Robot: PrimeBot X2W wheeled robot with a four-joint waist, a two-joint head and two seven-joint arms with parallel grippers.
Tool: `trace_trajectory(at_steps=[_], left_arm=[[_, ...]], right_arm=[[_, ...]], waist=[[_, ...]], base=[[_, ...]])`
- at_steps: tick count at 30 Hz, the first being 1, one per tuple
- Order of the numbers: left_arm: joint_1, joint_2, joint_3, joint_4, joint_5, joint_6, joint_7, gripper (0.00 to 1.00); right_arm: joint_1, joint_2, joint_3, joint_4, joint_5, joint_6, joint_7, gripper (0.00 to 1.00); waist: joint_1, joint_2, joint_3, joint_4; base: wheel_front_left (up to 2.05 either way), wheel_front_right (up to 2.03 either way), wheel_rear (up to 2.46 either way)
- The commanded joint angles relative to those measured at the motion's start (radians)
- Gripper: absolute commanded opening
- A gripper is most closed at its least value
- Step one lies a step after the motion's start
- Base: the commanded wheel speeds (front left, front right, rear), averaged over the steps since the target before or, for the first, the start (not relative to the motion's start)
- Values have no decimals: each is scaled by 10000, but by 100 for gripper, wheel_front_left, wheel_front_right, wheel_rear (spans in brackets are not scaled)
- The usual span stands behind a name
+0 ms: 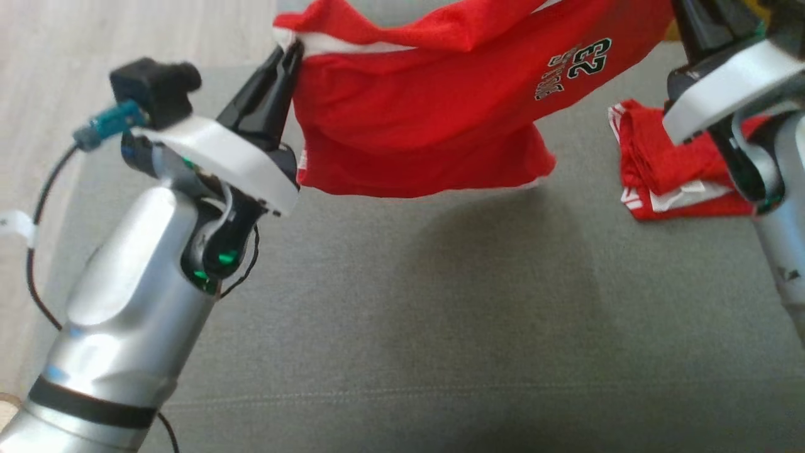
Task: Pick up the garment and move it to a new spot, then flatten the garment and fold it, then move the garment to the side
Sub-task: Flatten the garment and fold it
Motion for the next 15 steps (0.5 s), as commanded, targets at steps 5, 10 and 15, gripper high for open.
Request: trace_trajectory(at_steps=[5, 10, 15], left_arm=[[-408, 480, 788, -1698, -527, 930, 1093, 0], [-514, 800, 1143, -2669, -896, 1658, 2107, 0], [-1394, 853, 1445, -2565, -1216, 1800, 2721, 0]], right_arm=[[-606, 193, -408, -398, -382, -2, 488, 0], [-788, 647, -957, -739, -389, -2, 1875, 0], [-1700, 977, -775, -703, 15, -2, 2825, 0]], waist=[[0, -1, -290, 333], [0, -1, 360, 370], [0, -1, 1575, 409]], base=[[0, 0, 0], [0, 0, 0], [0, 0, 0]])
